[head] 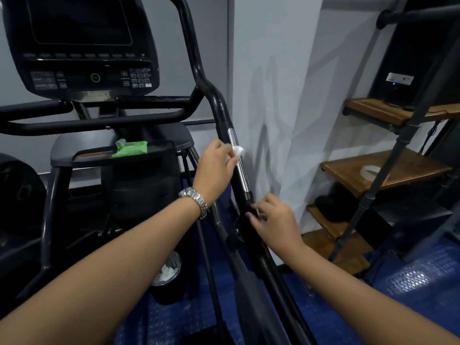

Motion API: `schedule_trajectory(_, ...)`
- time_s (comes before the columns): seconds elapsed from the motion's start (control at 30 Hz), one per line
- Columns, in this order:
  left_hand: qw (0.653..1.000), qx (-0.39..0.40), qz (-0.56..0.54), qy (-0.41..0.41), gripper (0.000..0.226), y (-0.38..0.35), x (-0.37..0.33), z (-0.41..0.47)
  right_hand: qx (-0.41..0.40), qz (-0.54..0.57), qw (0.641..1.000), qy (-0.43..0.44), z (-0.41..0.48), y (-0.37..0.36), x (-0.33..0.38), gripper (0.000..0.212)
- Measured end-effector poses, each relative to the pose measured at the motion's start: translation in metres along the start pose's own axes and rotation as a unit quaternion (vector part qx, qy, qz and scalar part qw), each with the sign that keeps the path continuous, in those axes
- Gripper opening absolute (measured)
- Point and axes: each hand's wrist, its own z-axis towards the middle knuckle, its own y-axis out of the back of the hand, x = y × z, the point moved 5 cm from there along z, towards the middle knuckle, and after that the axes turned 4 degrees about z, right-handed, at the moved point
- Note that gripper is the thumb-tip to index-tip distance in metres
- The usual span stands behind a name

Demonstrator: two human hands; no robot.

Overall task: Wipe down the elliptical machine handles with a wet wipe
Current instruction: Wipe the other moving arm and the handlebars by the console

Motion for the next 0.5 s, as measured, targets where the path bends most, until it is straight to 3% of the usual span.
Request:
schedule_trajectory(0.1, 0.999, -0.042, -0.006, 0.013, 0.013, 0.009, 0.000, 0.019, -0.026, 0.032, 0.993, -0.113, 0.021, 0.008, -0.005, 0.034)
schedule_trajectory(0.2, 0.999, -0.024, 0.025, -0.005, 0.013, -0.002, -0.003, 0.012, 0.021, 0.031, 0.980, -0.195, 0.027, -0.001, -0.005, 0.035)
schedule_trajectory(0.4, 0.994, 0.000, 0.063, -0.090, 0.015, -0.025, -0.008, -0.049, 0.031, 0.046, 0.981, -0.187, 0.027, -0.004, -0.003, 0.026)
schedule_trajectory(0.5, 0.998, 0.028, -0.004, -0.051, 0.013, -0.023, -0.006, -0.052, 0.061, 0.064, 0.973, -0.212, 0.031, -0.003, -0.005, 0.028)
